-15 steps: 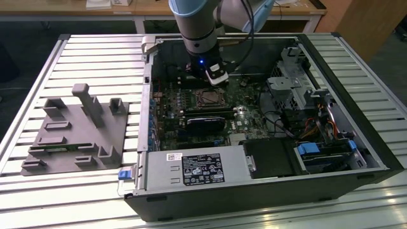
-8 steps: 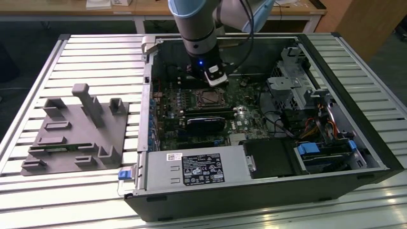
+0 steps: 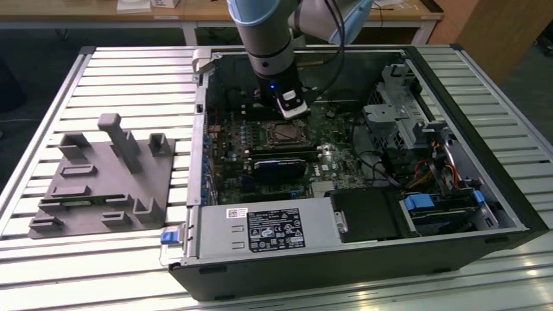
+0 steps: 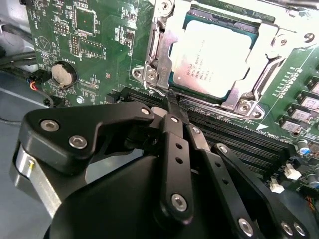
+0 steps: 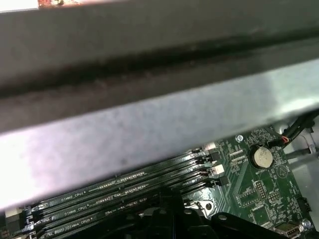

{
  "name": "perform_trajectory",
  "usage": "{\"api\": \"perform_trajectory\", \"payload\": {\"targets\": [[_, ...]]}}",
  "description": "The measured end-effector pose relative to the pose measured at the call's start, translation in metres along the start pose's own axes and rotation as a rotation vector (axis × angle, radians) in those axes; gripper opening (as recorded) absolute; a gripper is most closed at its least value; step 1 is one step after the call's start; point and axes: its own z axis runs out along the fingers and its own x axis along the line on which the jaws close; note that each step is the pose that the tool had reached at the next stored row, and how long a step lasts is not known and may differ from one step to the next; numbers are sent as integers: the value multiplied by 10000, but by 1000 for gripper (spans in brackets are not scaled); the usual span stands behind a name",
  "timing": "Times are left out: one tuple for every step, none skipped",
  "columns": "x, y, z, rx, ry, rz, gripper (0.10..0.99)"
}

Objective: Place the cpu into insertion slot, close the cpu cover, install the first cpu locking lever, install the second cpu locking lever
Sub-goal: 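Install the first cpu locking lever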

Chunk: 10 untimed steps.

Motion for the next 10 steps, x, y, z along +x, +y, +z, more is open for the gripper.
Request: {"api": "perform_trajectory", "payload": {"targets": [[0,0,1,-3,-1,0,106],[0,0,1,-6,0,-1,106],[0,1,0,-13,1,-3,106],[-1,2,-3,-22,2,-6,106],[-3,5,-9,-34,2,-8,106],[-6,10,-22,-39,3,-9,106],[-10,14,-43,-28,4,-10,106],[-14,18,-65,-24,6,-11,106],[-19,24,-86,-25,6,-11,106],[-23,29,-107,-25,6,-11,106]]}}
